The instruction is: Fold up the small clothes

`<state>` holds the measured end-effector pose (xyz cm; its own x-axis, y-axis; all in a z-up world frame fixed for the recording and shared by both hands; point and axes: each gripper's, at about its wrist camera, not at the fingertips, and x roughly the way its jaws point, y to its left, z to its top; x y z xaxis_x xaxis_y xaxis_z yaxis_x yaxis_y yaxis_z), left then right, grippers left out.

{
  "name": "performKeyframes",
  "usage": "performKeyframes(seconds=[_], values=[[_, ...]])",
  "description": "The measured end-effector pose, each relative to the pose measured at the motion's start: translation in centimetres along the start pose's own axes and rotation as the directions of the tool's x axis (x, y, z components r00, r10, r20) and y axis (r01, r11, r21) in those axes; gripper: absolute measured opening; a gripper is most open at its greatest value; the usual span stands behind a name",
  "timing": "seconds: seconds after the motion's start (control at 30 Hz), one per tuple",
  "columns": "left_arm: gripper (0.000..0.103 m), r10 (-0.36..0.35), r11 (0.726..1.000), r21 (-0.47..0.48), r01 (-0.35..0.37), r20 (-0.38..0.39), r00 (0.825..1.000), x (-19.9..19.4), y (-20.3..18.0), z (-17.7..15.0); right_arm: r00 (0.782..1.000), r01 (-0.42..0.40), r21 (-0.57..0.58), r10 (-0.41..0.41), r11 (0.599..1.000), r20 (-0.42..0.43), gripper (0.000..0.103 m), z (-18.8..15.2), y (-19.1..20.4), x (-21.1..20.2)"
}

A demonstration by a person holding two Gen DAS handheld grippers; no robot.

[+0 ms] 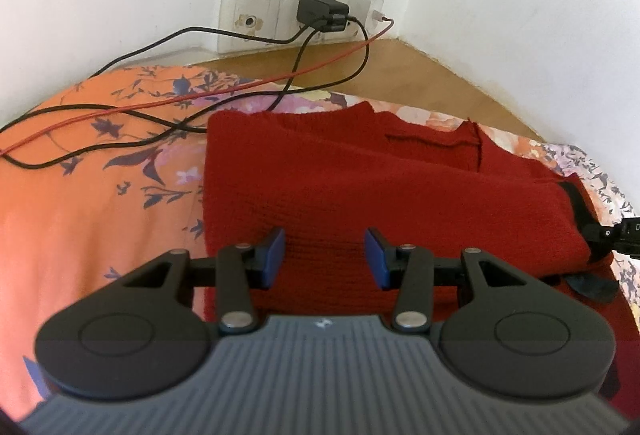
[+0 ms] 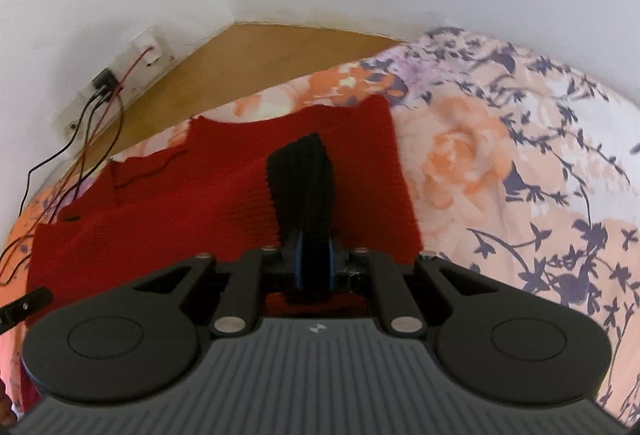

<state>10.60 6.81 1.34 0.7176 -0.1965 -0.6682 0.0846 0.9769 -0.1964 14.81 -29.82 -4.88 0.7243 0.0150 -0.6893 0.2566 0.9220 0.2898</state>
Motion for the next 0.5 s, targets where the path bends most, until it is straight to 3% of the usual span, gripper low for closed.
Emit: performKeyframes(seconds=[0.1, 0.17, 0.3, 0.37, 0.5], values=[[0.046, -0.002, 1.000, 0.011, 0.002, 0.013, 1.000, -0.3, -0.3, 0.3, 1.000, -0.016, 0.028, 0.016, 0.999, -0.006, 0.020, 0.4, -0.4, -0.3], [0.046, -0.001, 1.000, 0.017, 0.001, 0.024, 1.000, -0.4, -0.5, 0.7, 0.999, -0.016, 0.048, 0.015, 0.999, 0.030, 0.028, 0.6, -0.2, -1.6], [0.046, 0.021, 1.000, 0.012, -0.021, 0.009, 1.000, 0.7, -0.6, 1.0, 0.991, -0.093, 0.010, 0.092, 0.996, 0.096, 0.036, 0.9, 0.8, -3.3], [0.046, 0.037, 0.999, 0.004, -0.037, -0.001, 0.999, 1.3, -0.7, 0.9, 0.989, -0.121, -0.029, 0.123, 0.992, 0.083, 0.044, 0.9, 1.3, -2.9], [0.046, 0.081, 0.997, 0.009, -0.081, 0.000, 0.997, 1.8, -0.9, 0.7, 0.996, -0.087, -0.099, 0.090, 0.991, 0.026, 0.046, 0.1, 1.4, -1.0]])
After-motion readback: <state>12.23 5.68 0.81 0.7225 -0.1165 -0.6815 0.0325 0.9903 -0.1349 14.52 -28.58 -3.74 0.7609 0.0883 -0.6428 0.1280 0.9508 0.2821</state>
